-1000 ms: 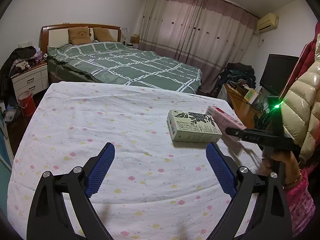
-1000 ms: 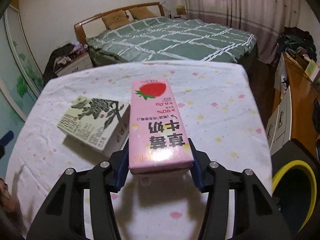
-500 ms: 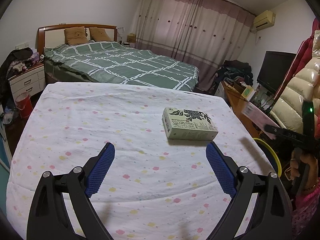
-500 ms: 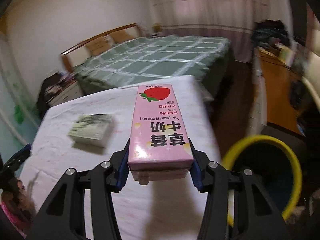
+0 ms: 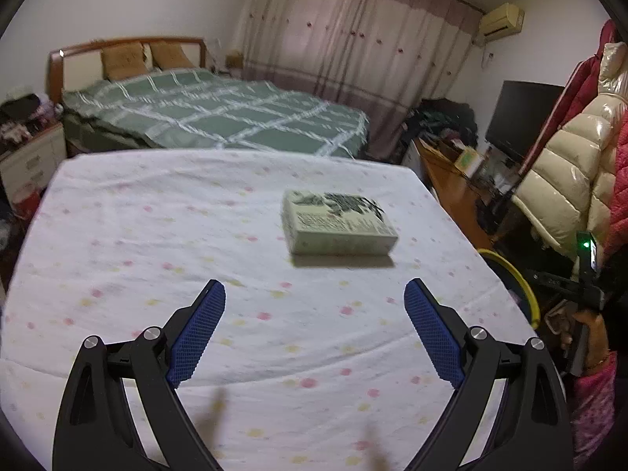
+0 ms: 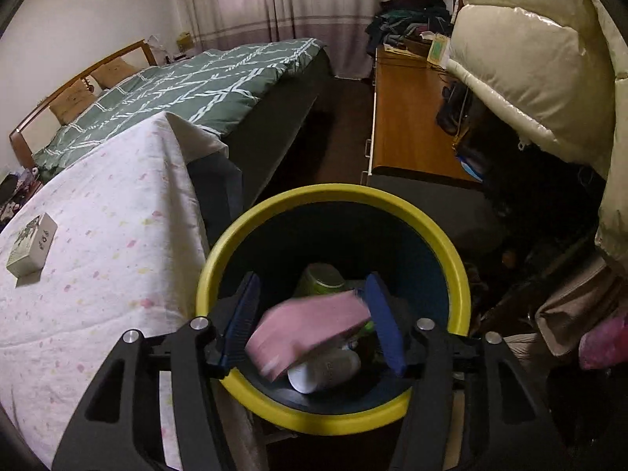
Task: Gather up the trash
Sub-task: 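Carry the pink milk carton with the right gripper and release it into the bin, then move the left gripper to the cream flower-print tea box and grasp it, then carry the tea box with the left gripper and drop it into the bin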
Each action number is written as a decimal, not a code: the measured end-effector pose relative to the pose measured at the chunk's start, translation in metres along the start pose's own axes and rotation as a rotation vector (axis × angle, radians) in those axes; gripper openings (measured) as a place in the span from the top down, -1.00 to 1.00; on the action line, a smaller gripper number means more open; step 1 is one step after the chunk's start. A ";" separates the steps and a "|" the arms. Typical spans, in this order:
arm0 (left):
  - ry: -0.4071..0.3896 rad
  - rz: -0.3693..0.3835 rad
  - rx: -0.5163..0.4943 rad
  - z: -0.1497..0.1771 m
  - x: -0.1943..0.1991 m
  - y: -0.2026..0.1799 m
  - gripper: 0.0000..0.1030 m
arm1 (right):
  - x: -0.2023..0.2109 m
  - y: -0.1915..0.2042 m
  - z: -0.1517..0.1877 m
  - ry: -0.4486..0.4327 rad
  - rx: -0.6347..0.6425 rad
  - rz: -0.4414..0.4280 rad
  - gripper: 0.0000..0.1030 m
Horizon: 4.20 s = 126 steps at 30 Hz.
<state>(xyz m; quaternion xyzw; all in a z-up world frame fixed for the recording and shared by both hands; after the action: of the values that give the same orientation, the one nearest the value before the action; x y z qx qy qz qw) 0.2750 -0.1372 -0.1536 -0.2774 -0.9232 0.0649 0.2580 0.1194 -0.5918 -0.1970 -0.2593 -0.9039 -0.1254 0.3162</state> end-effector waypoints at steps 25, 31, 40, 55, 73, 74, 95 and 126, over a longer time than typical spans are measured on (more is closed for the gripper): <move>0.246 0.171 -0.167 0.005 -0.121 -0.067 -0.77 | 0.010 0.034 -0.020 -0.047 0.033 -0.088 -0.06; 0.246 0.309 -0.301 0.011 -0.092 -0.121 -0.77 | 0.009 0.035 -0.021 -0.049 0.033 -0.098 -0.07; 0.211 0.154 -0.430 -0.033 -0.136 -0.096 -0.82 | 0.007 0.035 -0.023 -0.051 0.035 -0.100 -0.14; 0.351 0.205 -0.487 -0.019 -0.198 -0.094 -0.90 | -0.004 0.026 -0.028 -0.039 0.036 -0.088 -0.18; 0.360 0.157 -0.488 -0.005 -0.207 -0.111 -0.48 | 0.015 0.007 -0.015 -0.058 0.010 -0.098 -0.18; 0.352 0.162 -0.491 -0.006 -0.204 -0.118 -0.47 | 0.018 0.003 -0.013 -0.061 0.005 -0.097 -0.18; 0.462 0.353 -0.677 0.085 -0.235 -0.414 -0.48 | 0.079 -0.088 0.024 -0.090 -0.048 0.003 -0.18; -0.071 -0.103 -0.170 -0.020 0.068 -0.160 -0.91 | 0.156 0.025 0.016 -0.179 0.083 -0.189 -0.28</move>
<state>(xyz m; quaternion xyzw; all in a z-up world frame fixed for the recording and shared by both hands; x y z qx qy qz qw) 0.1596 -0.2345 -0.0644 -0.2481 -0.9469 -0.0174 0.2035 0.0215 -0.5039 -0.1084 -0.1700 -0.9533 -0.0935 0.2316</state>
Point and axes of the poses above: each gripper's, at about its wrist camera, not at the fingertips, and x roughly against the way its jaws point, y to its left, z to its underside, the point moved 8 cm from there along -x, roughly the way its jaws point, and after that the axes turned 11 degrees about -y, right-handed, at the moved point
